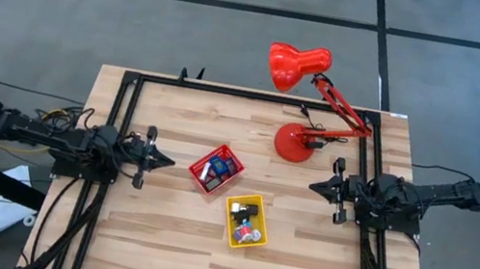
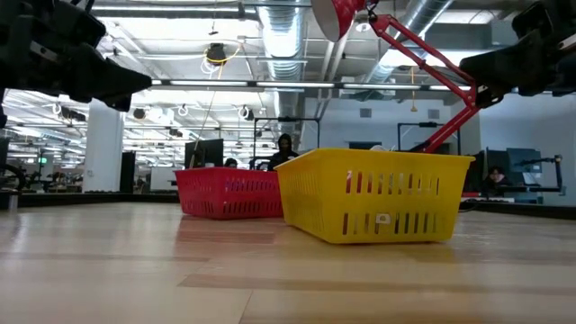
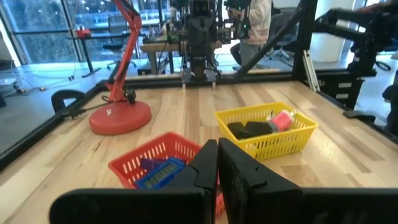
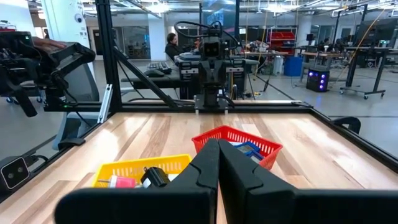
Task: Pick & Place Office items
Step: Return to Home Position
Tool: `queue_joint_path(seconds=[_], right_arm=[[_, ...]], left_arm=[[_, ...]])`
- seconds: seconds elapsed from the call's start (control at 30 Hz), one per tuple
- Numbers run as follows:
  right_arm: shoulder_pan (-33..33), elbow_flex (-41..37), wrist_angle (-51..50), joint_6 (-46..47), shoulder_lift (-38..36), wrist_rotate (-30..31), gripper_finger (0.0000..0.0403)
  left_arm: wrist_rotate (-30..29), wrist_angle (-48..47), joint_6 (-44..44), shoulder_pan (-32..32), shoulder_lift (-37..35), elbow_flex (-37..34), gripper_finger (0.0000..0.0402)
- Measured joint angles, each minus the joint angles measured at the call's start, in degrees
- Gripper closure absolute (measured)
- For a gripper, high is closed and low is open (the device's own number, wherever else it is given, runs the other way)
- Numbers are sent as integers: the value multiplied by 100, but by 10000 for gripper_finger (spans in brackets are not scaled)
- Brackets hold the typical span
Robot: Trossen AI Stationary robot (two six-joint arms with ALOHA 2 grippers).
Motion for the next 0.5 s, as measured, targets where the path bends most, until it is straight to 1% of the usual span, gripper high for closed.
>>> queue_joint_path(seconds=[0.13,0.37,0.5], right_arm=[[16,-2,0,0,-35,-4,403],[12,-2,0,0,-42,-19,403],[12,-4,0,0,-42,-20,403]], left_arm=[[0,0,1,0,-238,0,394],[0,8,1,0,-865,0,392],[0,8,1,0,-1064,0,390]])
